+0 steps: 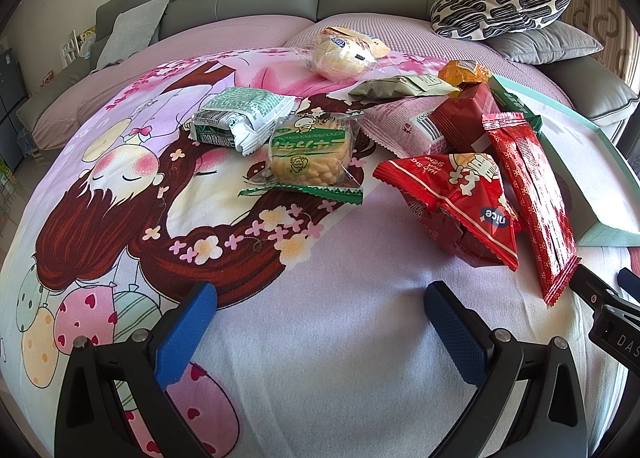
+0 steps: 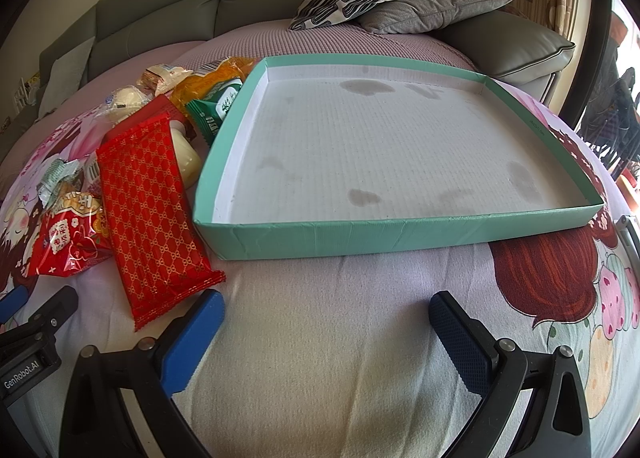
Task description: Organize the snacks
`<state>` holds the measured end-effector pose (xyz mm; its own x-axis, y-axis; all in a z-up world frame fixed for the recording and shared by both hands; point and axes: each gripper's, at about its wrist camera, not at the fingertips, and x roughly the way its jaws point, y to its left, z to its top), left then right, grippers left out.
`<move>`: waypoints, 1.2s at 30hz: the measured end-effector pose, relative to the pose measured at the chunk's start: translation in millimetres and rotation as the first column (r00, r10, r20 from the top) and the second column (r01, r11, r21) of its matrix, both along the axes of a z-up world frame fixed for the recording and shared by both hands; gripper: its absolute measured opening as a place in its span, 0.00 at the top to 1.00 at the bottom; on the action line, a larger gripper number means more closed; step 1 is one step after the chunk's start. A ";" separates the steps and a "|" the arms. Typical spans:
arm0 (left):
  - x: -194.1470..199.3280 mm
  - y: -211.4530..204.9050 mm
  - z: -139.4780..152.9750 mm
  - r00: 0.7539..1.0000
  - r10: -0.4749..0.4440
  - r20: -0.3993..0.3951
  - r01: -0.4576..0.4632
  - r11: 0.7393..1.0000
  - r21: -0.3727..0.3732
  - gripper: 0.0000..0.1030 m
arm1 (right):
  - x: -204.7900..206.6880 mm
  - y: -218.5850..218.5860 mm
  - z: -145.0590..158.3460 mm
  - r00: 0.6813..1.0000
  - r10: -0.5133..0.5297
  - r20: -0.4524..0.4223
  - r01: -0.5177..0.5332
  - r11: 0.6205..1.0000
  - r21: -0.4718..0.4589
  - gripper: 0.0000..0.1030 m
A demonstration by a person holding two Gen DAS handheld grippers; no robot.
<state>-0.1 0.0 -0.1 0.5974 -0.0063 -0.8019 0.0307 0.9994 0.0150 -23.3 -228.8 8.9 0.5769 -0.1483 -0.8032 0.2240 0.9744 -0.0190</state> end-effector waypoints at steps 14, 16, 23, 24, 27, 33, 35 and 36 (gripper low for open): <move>0.0 0.1 0.0 1.000 0.000 0.000 0.000 1.000 0.000 0.00 | -0.3 0.4 -0.1 1.000 -0.001 0.000 0.001 1.000 0.000 0.00; 0.0 0.1 0.0 1.000 0.000 0.000 0.000 1.000 0.000 0.00 | -0.3 0.4 -0.1 1.000 -0.001 0.000 0.001 1.000 0.000 0.00; 0.0 0.1 0.0 1.000 0.000 0.000 0.000 1.000 0.000 0.00 | -0.4 0.6 -0.2 1.000 -0.002 0.000 0.002 1.000 0.000 0.00; 0.0 0.0 0.0 1.000 0.000 0.000 0.000 1.000 0.000 0.00 | -0.4 0.6 -0.1 1.000 -0.002 0.000 0.002 1.000 0.000 0.00; 0.0 0.0 0.0 1.000 0.000 0.000 0.000 1.000 0.000 0.00 | -0.4 0.9 -0.6 1.000 -0.003 0.001 0.003 1.000 -0.002 0.00; 0.5 -1.1 0.0 1.000 -0.001 -0.001 0.001 1.000 0.008 0.00 | 0.0 1.0 0.3 1.000 -0.002 0.000 0.002 1.000 -0.005 0.00; 1.4 2.2 0.8 1.000 0.000 -0.003 0.000 1.000 0.003 0.00 | 0.1 1.6 0.3 1.000 -0.002 0.000 0.002 1.000 -0.008 0.00; 2.3 3.2 1.0 1.000 0.001 -0.005 -0.002 1.000 -0.006 0.00 | 0.1 1.1 0.3 1.000 -0.002 0.001 0.002 1.000 -0.005 0.00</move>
